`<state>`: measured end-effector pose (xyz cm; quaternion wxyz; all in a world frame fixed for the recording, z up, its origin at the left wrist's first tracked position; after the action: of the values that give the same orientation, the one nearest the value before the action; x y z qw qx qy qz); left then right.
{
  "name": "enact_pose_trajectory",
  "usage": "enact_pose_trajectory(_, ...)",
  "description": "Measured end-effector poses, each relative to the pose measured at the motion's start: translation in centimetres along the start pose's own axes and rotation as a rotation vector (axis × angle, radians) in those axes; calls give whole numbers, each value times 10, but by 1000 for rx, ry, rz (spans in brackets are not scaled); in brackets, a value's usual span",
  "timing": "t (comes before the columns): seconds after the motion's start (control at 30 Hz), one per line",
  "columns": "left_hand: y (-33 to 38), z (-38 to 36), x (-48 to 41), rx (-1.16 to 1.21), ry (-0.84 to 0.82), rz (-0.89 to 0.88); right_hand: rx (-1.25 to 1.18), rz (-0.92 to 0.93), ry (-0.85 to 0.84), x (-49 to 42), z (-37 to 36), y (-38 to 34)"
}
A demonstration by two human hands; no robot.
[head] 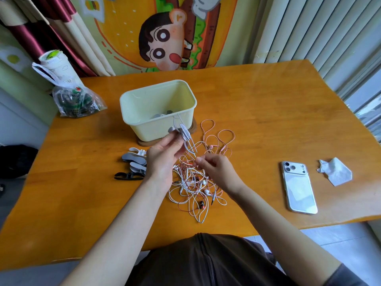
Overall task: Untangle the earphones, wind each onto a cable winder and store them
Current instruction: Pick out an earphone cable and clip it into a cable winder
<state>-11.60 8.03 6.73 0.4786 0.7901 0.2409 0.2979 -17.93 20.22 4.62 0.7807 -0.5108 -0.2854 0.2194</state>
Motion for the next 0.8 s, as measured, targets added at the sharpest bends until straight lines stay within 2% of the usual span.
enact_pose_trajectory(0.07, 1, 12, -4, -54, 107, -41, 28, 33, 1, 3, -3, -5)
enact_pose_trajectory(0.13, 3, 21, -7, -222, 152, -138, 64, 69, 15, 5, -4, -12)
enact_pose_trajectory(0.23, 9, 26, -7, -513, 121, -340, 192, 111, 40, 7, -5, -20)
enact_pose_trajectory(0.33, 7, 26, -6, -769, 62, -464, 280, 144, 16, 9, -4, -28)
enact_pose_trajectory(0.53, -4, 20, -6, -1020, -126, -474, 353, 91, -86, 6, 8, -26)
enact_pose_trajectory(0.67, -10, 6, 4, -1057, -296, -473, 446, 105, -47, -2, 28, -28)
enact_pose_trajectory(0.8, -16, -1, 5, -1021, -394, -402, 447, 131, 19, -6, 42, -30)
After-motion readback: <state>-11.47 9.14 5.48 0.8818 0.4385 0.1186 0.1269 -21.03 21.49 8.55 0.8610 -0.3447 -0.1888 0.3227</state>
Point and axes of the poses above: each hand's wrist, its own x-axis away from the middle knuckle, its own z-axis out of the back of the hand, y = z × x, the point moved 8 cm from there along -x, towards the middle knuckle, and after that the axes turned 6 degrees about -z, right-handed, at the moved point
